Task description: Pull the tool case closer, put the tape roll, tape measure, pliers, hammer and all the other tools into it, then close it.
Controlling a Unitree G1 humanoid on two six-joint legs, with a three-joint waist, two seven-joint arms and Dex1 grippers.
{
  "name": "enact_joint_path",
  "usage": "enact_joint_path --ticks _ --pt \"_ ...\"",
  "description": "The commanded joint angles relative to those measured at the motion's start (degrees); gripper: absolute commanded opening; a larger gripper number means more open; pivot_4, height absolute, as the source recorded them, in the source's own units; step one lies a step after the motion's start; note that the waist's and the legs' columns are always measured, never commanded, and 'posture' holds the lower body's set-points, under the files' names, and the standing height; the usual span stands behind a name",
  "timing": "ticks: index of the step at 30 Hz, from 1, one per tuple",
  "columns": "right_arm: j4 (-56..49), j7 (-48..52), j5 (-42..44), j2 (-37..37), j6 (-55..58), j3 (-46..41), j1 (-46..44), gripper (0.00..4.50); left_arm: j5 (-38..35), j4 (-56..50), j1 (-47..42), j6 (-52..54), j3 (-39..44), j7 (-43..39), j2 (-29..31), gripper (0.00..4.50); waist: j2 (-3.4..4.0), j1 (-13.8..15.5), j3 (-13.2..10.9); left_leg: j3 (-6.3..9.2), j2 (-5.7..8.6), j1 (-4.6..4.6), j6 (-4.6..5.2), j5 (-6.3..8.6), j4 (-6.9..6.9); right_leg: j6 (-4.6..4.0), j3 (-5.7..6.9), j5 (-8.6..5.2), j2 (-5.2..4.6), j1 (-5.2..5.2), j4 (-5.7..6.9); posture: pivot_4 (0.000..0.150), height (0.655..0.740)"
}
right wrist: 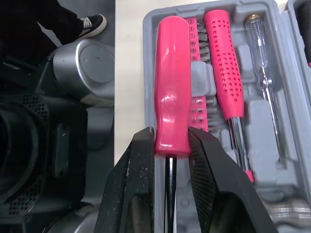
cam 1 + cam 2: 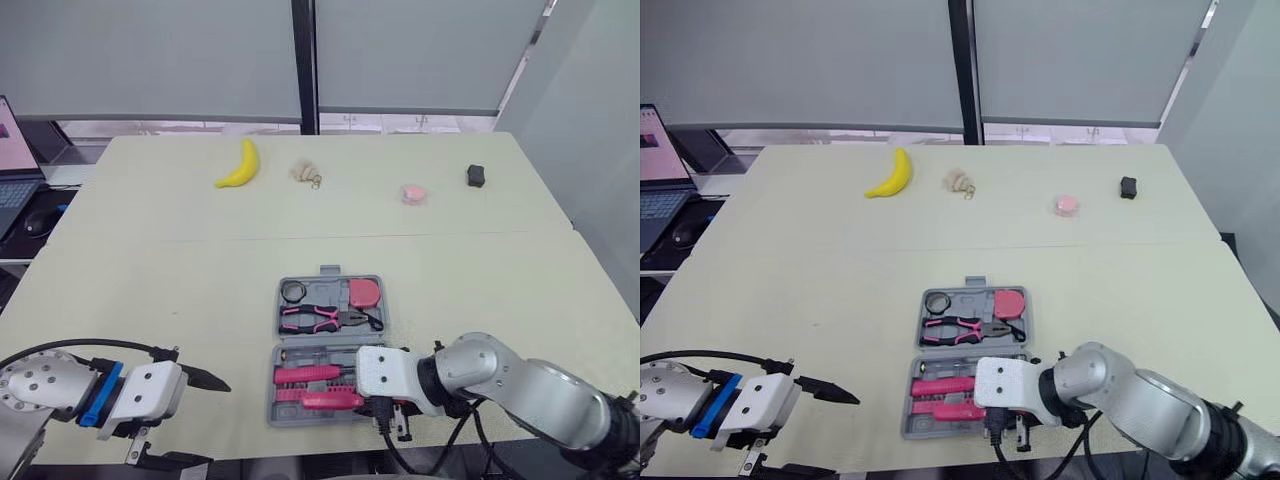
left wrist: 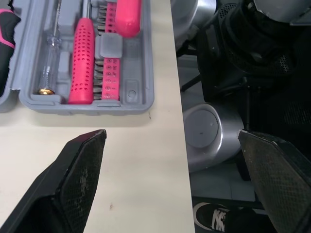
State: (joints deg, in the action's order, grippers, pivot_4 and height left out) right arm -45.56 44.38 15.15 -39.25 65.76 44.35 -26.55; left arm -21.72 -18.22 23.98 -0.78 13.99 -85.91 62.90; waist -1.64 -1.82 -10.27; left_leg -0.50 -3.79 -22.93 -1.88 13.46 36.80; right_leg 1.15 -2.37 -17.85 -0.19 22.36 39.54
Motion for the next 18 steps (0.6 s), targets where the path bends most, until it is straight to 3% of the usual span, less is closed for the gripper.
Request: enact_joint_path --ticks 1,18 --pt "1.96 -0.96 -0.82 2.7 -1.11 2.91 -1.92 0.7 0.29 -1.31 0.78 -1.22 1.4 -1.12 0.94 4.5 0.0 -0.01 0.0 0.01 0.0 0.0 0.0 0.0 0.0 -0.03 0.02 0.01 0.0 0.0 0.01 0.15 0.7274" --pt "12.16 -2.33 -3.75 10.86 -5.4 9.01 -3.45 0.7 0.2 -1.78 2.0 -1.53 1.62 -0.14 0.28 4.5 -0.01 -0.02 0.01 0.05 -0.02 0.0 0.0 0.0 -0.01 -0.13 0.07 0.01 0.03 0.04 0.1 0.15 0.7274"
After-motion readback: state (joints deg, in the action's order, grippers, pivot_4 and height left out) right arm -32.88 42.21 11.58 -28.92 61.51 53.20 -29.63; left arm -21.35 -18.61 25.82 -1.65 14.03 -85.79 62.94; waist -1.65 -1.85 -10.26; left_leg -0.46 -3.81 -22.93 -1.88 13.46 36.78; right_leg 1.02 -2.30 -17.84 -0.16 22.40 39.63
